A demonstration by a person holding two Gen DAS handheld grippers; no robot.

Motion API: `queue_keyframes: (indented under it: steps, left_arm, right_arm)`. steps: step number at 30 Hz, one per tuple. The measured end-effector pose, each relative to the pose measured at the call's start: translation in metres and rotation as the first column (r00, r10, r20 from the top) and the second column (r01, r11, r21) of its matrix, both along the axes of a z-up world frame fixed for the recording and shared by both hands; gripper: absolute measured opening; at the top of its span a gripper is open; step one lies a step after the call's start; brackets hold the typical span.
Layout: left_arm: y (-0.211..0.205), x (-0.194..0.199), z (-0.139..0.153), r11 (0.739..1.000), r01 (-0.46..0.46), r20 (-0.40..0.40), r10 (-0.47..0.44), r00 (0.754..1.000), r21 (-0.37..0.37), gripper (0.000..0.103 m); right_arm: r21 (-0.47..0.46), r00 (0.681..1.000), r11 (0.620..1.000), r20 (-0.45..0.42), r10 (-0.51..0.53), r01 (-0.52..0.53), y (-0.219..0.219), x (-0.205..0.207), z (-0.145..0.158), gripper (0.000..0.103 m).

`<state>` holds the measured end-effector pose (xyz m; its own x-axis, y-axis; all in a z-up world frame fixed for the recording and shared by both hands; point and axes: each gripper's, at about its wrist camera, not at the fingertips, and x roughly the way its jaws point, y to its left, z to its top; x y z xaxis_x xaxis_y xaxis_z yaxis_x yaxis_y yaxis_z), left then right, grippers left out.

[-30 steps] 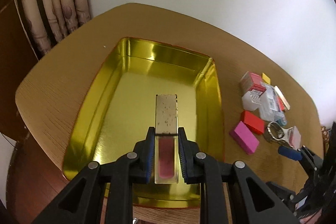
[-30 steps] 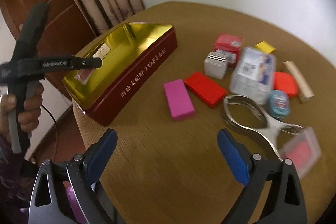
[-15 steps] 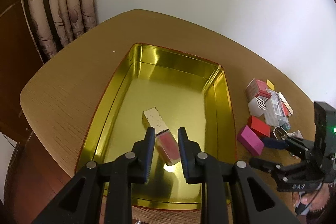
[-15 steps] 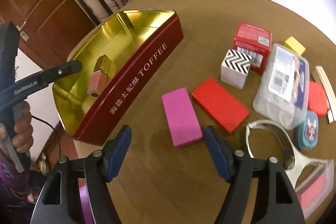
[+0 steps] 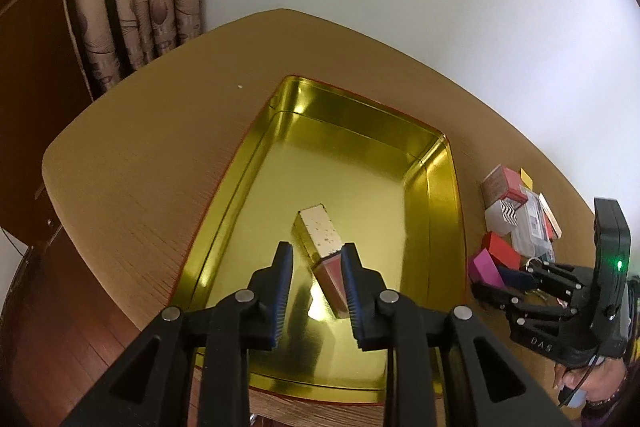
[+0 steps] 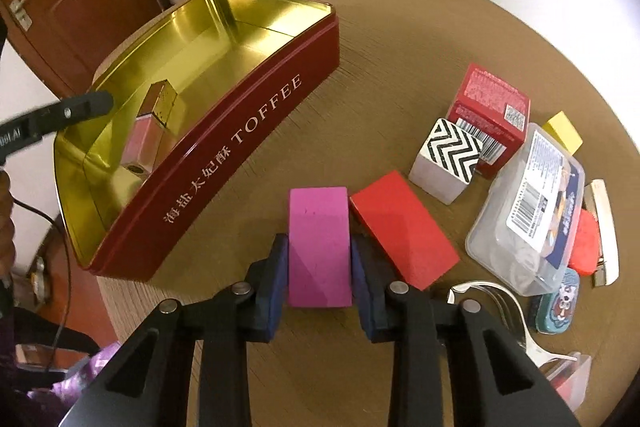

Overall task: Organize rigid objects
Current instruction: 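Grasp the pink block with the right gripper, then carry the pink block into the gold tin and open the right gripper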

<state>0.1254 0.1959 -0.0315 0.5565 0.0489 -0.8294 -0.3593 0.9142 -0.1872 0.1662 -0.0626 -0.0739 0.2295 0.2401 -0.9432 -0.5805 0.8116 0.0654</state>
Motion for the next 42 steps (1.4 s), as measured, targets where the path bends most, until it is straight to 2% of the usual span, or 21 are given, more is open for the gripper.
queue_keyframes:
  steps: [4,8,10,12,17,21,24,27,32,34,35,36,38,40,42]
  left_arm:
    - [0.006,-0.011,0.011,0.999,-0.036,0.008,0.035,0.999,0.024,0.025]
    - [0.014,-0.038,0.027,0.997,-0.078,0.061,0.077,0.995,0.017,0.026]
    - [0.017,-0.056,0.033,0.993,-0.116,0.09,0.112,0.99,0.038,0.028]
    - [0.018,-0.067,0.034,0.987,-0.142,0.098,0.135,0.986,0.07,0.031]
    - [0.024,-0.077,0.033,0.967,-0.21,0.113,0.195,0.974,0.144,0.031]
    - [0.026,-0.076,0.03,0.954,-0.226,0.118,0.206,0.971,0.195,0.032]
    - [0.029,-0.072,0.023,0.959,-0.212,0.096,0.197,0.976,0.189,0.033]
    - [0.036,-0.068,0.016,0.961,-0.217,0.076,0.207,0.975,0.172,0.033]
    - [0.049,-0.067,0.006,0.962,-0.241,0.052,0.236,0.97,0.13,0.033]
    - [0.051,-0.066,0.004,0.962,-0.244,0.046,0.24,0.97,0.123,0.034]
    - [0.051,-0.066,0.003,0.963,-0.243,0.046,0.239,0.97,0.121,0.034]
    - [0.05,-0.066,0.003,0.962,-0.243,0.047,0.238,0.97,0.124,0.034]
    - [0.048,-0.066,0.003,0.96,-0.239,0.046,0.235,0.971,0.143,0.035]
    - [0.046,-0.065,0.004,0.958,-0.236,0.048,0.231,0.972,0.162,0.035]
    - [0.041,-0.066,0.008,0.957,-0.232,0.066,0.223,0.973,0.174,0.035]
  right_arm:
    - [0.042,1.0,0.999,0.008,-0.027,0.027,-0.004,-0.004,0.016,0.028]
    - [0.105,0.998,0.994,0.035,-0.047,0.043,0.0,0.001,0.057,0.028]
    - [0.167,0.999,0.985,0.022,-0.047,0.043,0.013,0.013,0.078,0.028]
    - [0.207,0.999,0.978,-0.003,-0.04,0.04,0.034,0.026,0.087,0.028]
    - [0.213,0.997,0.977,-0.071,-0.004,0.019,0.104,0.056,0.068,0.028]
    - [0.156,0.993,0.987,-0.121,-0.012,0.031,0.153,0.078,0.033,0.028]
    - [0.097,0.993,0.995,-0.112,-0.026,0.037,0.17,0.088,0.014,0.028]
    - [0.091,0.992,0.994,-0.119,-0.049,0.06,0.179,0.099,0.004,0.028]
    - [0.091,0.99,0.992,-0.115,-0.078,0.088,0.183,0.102,-0.004,0.03]
    - [0.142,0.987,0.984,-0.13,-0.092,0.111,0.178,0.104,-0.004,0.032]
    - [0.16,0.987,0.98,-0.13,-0.098,0.118,0.181,0.107,-0.005,0.04]
    - [0.181,0.988,0.975,-0.111,-0.112,0.131,0.175,0.105,0.0,0.048]
    - [0.248,0.99,0.959,-0.068,-0.127,0.14,0.159,0.098,0.016,0.048]
    - [0.354,0.989,0.924,-0.017,-0.149,0.145,0.127,0.075,0.041,0.049]
    - [0.416,0.982,0.9,0.068,-0.176,0.132,0.079,0.035,0.067,0.055]
